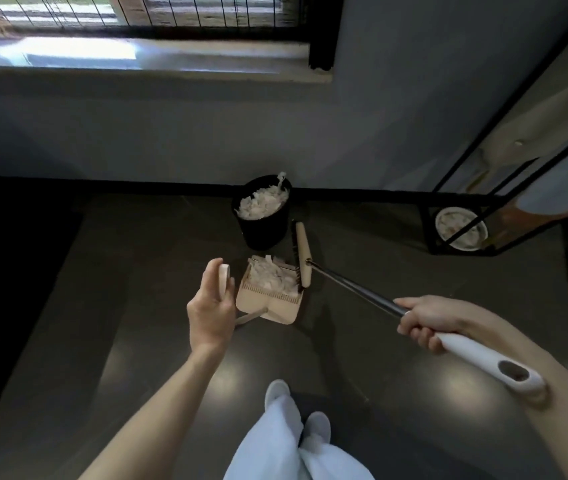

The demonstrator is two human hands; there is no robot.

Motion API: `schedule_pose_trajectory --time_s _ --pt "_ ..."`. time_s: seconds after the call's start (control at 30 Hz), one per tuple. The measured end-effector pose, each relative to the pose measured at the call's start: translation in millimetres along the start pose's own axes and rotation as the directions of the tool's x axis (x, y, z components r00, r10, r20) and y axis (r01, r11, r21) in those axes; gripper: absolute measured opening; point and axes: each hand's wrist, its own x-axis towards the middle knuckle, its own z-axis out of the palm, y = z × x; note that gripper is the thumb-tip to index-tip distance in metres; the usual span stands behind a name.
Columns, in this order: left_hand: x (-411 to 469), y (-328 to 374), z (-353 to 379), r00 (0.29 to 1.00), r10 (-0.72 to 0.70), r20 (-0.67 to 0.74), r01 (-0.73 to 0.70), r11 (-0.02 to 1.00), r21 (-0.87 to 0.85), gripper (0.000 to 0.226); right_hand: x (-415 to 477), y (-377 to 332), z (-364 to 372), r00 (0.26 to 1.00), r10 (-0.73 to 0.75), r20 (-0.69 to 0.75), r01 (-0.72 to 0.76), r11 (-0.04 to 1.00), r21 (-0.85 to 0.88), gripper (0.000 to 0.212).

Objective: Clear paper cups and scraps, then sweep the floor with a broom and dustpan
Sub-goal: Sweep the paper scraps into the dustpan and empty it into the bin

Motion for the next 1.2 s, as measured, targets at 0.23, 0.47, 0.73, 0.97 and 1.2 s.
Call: schedule_pose_trajectory --time_s 0.23,0.47,0.73,0.97,1.2 --pt "-38 6 -39 0.990 -0.051 -0.133 0.046 0.998 -0.040 0.030 -24 48 17 0.996 -0.063 -0.063 0.056 0.993 -0.100 0.076" --pt "-60 -1 -115 0.989 -0.024 -0.149 0.008 0.994 -0.109 0.028 -46 90 87 0.985 -0.099 -0.143 0.114 0.988 0.101 0.072" --pt "-68 -28 -227 0.979 0.175 -0.105 -0.187 0.975 -0.119 0.026 -77 120 207 0.960 -0.216 -0.177 0.267 0.898 0.351 0.069" --pt "-48 -17 -307 0.936 0.342 -0.086 -0.350 0.930 -0.111 0.027 -102 123 287 0.949 -0.269 -0.164 0.314 0.843 0.437 0.067" --pt "8 36 -330 0.821 0.564 -0.086 -0.568 0.822 -0.032 0.018 -109 105 296 0.964 -0.255 -0.080 0.260 0.824 0.504 0.024"
